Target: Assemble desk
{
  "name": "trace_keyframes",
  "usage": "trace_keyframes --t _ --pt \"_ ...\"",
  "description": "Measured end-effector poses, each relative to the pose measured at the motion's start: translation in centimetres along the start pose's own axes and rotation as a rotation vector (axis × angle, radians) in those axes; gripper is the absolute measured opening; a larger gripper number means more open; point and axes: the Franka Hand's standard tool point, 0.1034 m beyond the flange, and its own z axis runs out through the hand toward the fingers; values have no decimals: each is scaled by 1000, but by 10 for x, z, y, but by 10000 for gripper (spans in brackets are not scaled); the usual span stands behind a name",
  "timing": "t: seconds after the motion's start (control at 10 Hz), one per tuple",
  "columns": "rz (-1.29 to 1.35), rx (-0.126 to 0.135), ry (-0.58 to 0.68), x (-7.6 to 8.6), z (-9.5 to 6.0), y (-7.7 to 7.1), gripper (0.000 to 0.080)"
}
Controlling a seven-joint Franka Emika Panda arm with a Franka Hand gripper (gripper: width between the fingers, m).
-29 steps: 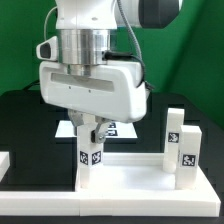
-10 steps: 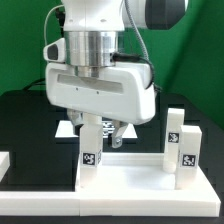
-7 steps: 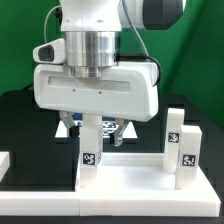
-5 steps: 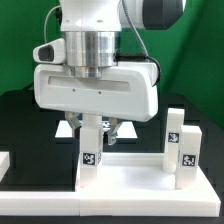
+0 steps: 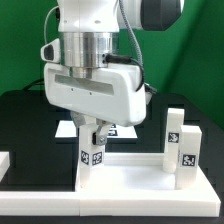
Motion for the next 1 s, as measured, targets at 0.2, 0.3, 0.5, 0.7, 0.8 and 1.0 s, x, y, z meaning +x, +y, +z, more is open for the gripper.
trace_keyframes --t 0.2,0.3,0.5,0.7,0.8,1.0 --pt "371 9 -36 -1 0 0 291" --pt "556 17 -52 -1 0 -1 291" --pt "681 23 -68 0 0 0 291" --pt "733 18 -62 0 0 0 295" --pt "731 16 -58 0 0 0 297" --pt "743 7 -46 0 0 1 297"
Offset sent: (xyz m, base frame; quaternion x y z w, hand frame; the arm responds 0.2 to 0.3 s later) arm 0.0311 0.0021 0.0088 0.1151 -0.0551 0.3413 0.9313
